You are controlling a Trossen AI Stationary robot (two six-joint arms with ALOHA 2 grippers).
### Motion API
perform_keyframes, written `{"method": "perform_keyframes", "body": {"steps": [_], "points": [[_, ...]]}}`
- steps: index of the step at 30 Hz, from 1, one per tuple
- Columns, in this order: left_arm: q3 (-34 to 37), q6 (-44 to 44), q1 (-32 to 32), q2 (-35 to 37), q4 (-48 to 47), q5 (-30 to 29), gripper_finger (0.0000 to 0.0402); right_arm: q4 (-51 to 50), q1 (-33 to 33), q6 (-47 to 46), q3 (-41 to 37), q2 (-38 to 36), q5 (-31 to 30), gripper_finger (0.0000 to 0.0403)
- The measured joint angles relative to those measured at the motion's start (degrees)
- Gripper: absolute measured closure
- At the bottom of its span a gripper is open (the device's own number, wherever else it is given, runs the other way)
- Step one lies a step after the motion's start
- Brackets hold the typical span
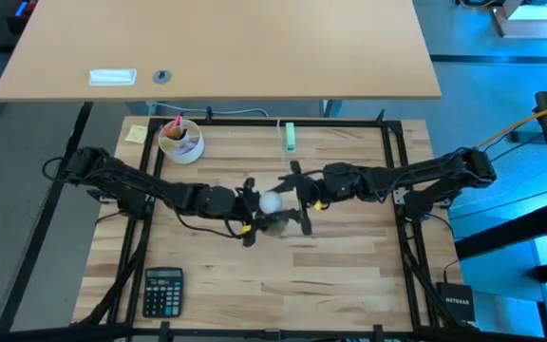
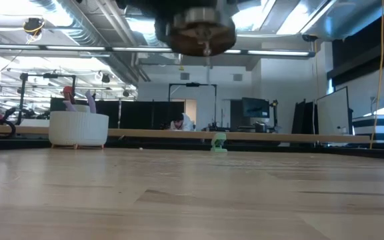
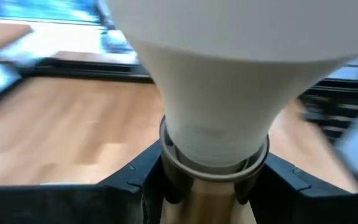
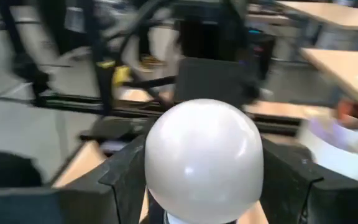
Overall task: Screw lightbulb
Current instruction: Insert the lightbulb into the lamp
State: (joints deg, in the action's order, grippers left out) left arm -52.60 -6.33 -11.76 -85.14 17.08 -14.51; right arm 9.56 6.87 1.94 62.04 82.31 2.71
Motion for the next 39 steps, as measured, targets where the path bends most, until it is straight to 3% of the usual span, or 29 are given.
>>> {"method": "perform_keyframes", "body": {"steps": [5, 9, 15, 19, 22, 26, 32, 35, 39], "points": [[0.02, -0.92, -1.07, -0.32, 0.88, -14.48, 0.0237, -0.88, 0.0, -3.93, 0.09, 0.04, -11.04, 0.0166], [0.0, -3.35, -1.39, -1.16, 1.79, -21.72, 0.0237, -1.24, 0.43, -6.73, 0.13, 0.08, -17.77, 0.0166], [0.0, -4.91, -1.47, -1.79, 1.35, -23.36, 0.0237, -1.25, 0.64, -7.34, 0.09, 0.78, -19.1, 0.0163], [-0.07, -2.11, -1.73, -1.73, 1.31, -23.4, 0.0237, -0.63, 0.61, -5.4, -0.04, 0.69, -16.77, 0.0126], [-0.2, -0.48, -1.78, -1.57, 1.21, -22.48, 0.0237, 0.09, 0.61, -3.53, 0.12, 0.67, -14.88, 0.009], [-0.57, 0.98, -1.79, -0.89, 1.36, -22.2, 0.0237, -6.74, 0.61, -3.35, 2.01, 0.29, -13.52, 0.0054], [-0.44, 2.1, -2.31, 0.49, -0.43, -20.77, 0.0237, -18.13, 0.61, -2.91, 5.19, -5.21, -10.2, 0.0038], [-0.43, 3.78, -2.47, 0.8, -0.83, -14.3, 0.0237, -22.83, 0.61, -1.63, 5.46, -8.18, -5.81, 0.004], [-0.33, 5.35, -2.1, 0.81, 1.63, 2.08, 0.0237, -24.16, 0.61, -0.59, 5.84, -10.98, -0.92, 0.0044]]}}
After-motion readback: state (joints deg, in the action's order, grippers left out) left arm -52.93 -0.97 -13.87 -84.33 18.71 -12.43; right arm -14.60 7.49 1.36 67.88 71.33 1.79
